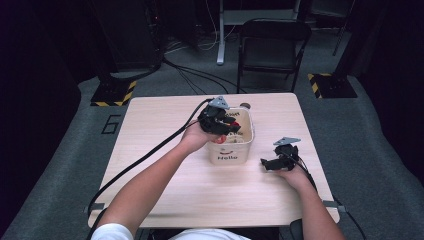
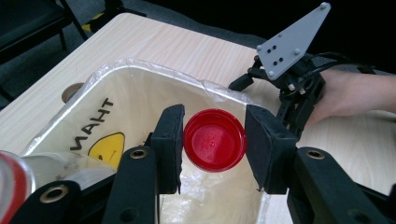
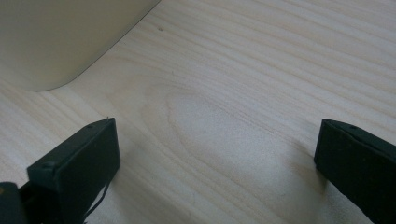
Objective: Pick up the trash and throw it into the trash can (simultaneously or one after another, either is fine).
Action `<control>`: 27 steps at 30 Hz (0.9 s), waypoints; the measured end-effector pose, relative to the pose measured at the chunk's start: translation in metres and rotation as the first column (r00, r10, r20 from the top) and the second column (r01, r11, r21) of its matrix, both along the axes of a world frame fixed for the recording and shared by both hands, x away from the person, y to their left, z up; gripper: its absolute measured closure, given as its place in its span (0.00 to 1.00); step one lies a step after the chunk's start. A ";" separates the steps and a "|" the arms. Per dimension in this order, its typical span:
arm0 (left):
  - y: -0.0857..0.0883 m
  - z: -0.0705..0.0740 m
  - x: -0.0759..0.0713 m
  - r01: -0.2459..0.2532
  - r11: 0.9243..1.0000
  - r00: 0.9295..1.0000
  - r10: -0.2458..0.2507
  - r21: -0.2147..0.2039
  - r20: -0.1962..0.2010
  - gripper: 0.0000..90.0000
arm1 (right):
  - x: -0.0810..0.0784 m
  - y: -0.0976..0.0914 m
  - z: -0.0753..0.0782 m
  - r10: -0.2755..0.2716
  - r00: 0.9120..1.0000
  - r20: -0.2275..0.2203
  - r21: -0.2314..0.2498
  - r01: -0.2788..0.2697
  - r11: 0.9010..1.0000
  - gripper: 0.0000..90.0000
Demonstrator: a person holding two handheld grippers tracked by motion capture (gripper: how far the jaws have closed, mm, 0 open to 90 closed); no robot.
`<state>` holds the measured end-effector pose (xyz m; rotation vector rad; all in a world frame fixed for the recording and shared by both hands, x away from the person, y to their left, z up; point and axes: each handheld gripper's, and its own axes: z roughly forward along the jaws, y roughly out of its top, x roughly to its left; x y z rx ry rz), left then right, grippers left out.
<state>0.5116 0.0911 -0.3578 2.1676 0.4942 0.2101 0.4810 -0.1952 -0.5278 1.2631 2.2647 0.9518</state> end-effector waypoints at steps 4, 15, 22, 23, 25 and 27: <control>-0.003 -0.006 0.002 -0.001 1.000 1.000 0.001 0.026 0.004 0.65 | 0.000 0.001 0.000 -0.010 1.000 -0.008 0.008 0.011 1.000 0.00; -0.012 -0.023 0.004 0.006 0.996 1.000 -0.007 0.087 0.009 0.65 | 0.000 0.002 0.000 -0.003 1.000 -0.007 0.006 0.003 1.000 0.00; -0.012 -0.025 0.004 0.002 0.994 1.000 -0.004 0.112 0.017 0.64 | 0.000 0.002 0.000 0.003 1.000 0.000 0.006 -0.003 1.000 0.00; -0.012 -0.025 0.004 -0.001 0.994 1.000 -0.001 0.109 0.020 0.64 | 0.000 0.002 0.000 0.004 1.000 0.000 0.006 -0.004 1.000 0.00; -0.011 -0.025 0.004 -0.006 0.995 1.000 0.004 0.104 0.018 0.58 | 0.000 0.002 0.000 0.004 1.000 -0.003 0.006 -0.004 1.000 0.00; -0.011 -0.025 0.004 -0.010 0.996 1.000 0.009 0.093 0.018 0.57 | 0.000 0.002 0.000 0.005 1.000 -0.006 0.006 -0.005 1.000 0.00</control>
